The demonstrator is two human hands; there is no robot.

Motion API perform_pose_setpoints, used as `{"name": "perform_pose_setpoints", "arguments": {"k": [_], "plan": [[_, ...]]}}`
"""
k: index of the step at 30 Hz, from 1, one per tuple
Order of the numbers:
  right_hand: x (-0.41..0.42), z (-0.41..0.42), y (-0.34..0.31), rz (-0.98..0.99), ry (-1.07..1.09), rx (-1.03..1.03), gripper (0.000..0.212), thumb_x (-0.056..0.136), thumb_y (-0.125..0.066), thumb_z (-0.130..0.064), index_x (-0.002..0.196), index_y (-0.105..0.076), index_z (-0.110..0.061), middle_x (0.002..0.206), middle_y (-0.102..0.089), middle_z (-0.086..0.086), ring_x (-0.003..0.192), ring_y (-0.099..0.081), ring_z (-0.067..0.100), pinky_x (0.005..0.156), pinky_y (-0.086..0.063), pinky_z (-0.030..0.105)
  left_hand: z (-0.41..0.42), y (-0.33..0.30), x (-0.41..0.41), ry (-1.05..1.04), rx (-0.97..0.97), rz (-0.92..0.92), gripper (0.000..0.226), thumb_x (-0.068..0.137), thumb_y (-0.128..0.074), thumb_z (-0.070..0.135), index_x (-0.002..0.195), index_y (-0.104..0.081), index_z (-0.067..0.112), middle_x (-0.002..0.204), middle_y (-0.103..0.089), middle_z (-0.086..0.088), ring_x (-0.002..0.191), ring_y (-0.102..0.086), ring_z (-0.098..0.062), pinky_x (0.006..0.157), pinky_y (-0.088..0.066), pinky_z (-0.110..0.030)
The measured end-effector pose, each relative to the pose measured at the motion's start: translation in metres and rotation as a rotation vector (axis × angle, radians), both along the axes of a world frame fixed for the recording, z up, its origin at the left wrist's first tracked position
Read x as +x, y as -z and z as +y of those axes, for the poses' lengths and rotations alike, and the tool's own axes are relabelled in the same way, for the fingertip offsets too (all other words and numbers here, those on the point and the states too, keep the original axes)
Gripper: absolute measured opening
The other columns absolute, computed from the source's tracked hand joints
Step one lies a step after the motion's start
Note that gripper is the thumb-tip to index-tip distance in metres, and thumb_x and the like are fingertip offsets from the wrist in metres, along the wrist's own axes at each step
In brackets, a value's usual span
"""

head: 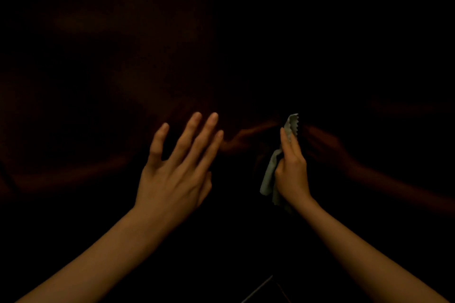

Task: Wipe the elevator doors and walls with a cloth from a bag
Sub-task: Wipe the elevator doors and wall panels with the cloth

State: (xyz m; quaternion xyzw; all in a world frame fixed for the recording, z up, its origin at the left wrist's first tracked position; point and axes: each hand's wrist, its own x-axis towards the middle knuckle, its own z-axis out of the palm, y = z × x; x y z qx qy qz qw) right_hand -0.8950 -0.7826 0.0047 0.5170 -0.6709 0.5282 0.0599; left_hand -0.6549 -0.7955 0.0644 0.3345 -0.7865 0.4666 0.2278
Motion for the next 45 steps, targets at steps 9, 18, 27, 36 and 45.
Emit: {"name": "perform_pose_setpoints", "arguments": {"k": [9, 18, 27, 36, 45], "plan": [[-0.011, -0.005, -0.124, 0.256, 0.071, -0.001, 0.072, 0.084, -0.045, 0.016, 0.147, -0.017, -0.008, 0.156, -0.01, 0.007, 0.139, -0.006, 0.011, 0.114, -0.023, 0.028, -0.03, -0.135, 0.006, 0.0, -0.068, -0.078, 0.065, 0.089, -0.031, 0.039, 0.15, -0.02, 0.02, 0.158, -0.008, -0.009, 0.145, -0.006, -0.028, 0.112, 0.002, -0.055], [-0.008, 0.012, -0.214, 0.189, 0.049, 0.109, 0.072, 0.083, -0.048, 0.017, 0.146, -0.02, -0.006, 0.154, -0.017, 0.009, 0.14, -0.017, 0.019, 0.109, -0.036, 0.042, -0.031, -0.144, 0.006, 0.042, 0.145, -0.119, 0.063, 0.084, -0.036, 0.035, 0.146, -0.033, 0.021, 0.156, -0.02, -0.003, 0.143, -0.016, -0.022, 0.115, 0.001, -0.049], [-0.016, 0.014, -0.384, 0.251, 0.062, 0.137, 0.073, 0.087, -0.045, 0.011, 0.148, -0.01, -0.008, 0.156, -0.007, 0.013, 0.136, -0.032, 0.032, 0.091, -0.05, 0.034, 0.003, -0.206, 0.007, 0.072, 0.486, -0.147, 0.069, 0.074, -0.034, 0.039, 0.139, -0.037, 0.017, 0.157, -0.005, -0.013, 0.139, -0.015, -0.025, 0.11, -0.008, -0.047], [-0.015, 0.008, -0.454, 0.266, 0.041, 0.242, 0.082, 0.086, -0.049, 0.01, 0.148, -0.001, -0.012, 0.157, 0.003, 0.007, 0.144, -0.01, 0.023, 0.107, -0.038, 0.035, -0.01, -0.305, 0.0, 0.135, 0.379, -0.197, 0.079, 0.074, -0.059, 0.048, 0.14, -0.034, 0.012, 0.155, -0.009, -0.015, 0.142, -0.01, -0.028, 0.113, -0.001, -0.05], [-0.013, 0.007, -0.512, 0.268, 0.057, 0.232, 0.082, 0.083, -0.052, 0.009, 0.149, -0.006, -0.009, 0.157, -0.003, 0.012, 0.144, -0.012, 0.026, 0.108, -0.038, 0.04, -0.006, -0.426, -0.018, 0.129, 0.236, -0.126, 0.064, 0.083, -0.025, 0.033, 0.142, -0.039, 0.012, 0.155, -0.02, -0.012, 0.143, -0.017, -0.025, 0.113, -0.005, -0.051]]}}
